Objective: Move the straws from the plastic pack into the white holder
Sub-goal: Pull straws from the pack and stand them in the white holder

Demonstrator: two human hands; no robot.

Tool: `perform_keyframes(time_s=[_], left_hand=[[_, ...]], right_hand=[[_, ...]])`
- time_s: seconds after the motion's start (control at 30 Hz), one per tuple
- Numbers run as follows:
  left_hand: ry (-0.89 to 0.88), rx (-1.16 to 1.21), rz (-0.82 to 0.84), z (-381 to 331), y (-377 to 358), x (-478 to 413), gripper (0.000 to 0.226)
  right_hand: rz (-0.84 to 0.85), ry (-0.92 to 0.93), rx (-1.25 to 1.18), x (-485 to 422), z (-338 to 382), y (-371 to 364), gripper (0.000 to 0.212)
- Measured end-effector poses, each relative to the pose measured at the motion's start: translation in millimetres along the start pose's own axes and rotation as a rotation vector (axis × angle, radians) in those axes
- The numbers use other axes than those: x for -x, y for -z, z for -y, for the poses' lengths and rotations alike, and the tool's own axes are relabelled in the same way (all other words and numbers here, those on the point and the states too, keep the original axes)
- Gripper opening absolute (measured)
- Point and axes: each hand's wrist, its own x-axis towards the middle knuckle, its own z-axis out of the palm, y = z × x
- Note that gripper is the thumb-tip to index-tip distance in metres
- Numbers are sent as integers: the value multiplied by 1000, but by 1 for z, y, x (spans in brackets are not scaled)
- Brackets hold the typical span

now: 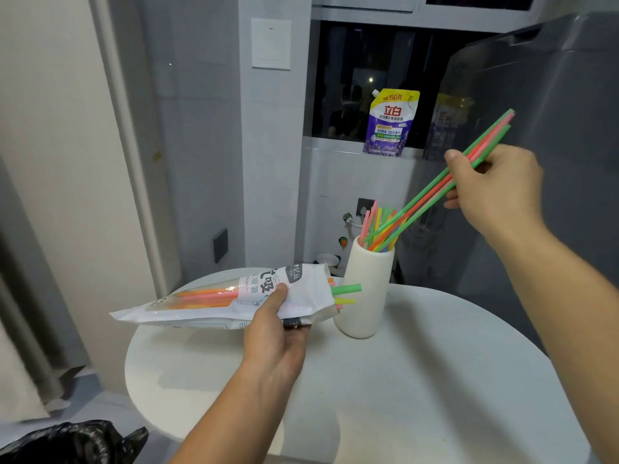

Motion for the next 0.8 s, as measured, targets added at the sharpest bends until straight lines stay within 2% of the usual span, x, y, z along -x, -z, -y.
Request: perform_keyframes(time_s=[0.17,0.33,0.5,0.67,0.73,0.8], left_hand=[[-7,-16,21,4,2,-1,44],[1,-22,28,3,1,3,42],[4,-21,49,3,0,3,43],[16,-33,46,3,-2,6,43],[21,-28,45,2,-3,5,43],[24,-18,32,1,-3,5,44]], right_hand=[[38,12,29,1,-2,-7,29],[182,2,31,4,-10,-27,24],[331,6,136,4,-22,-47,36],[405,-4,248,5,-32,-64,48],[381,-37,182,8,-35,-66,66],[329,-79,82,11,-37,-65,74]])
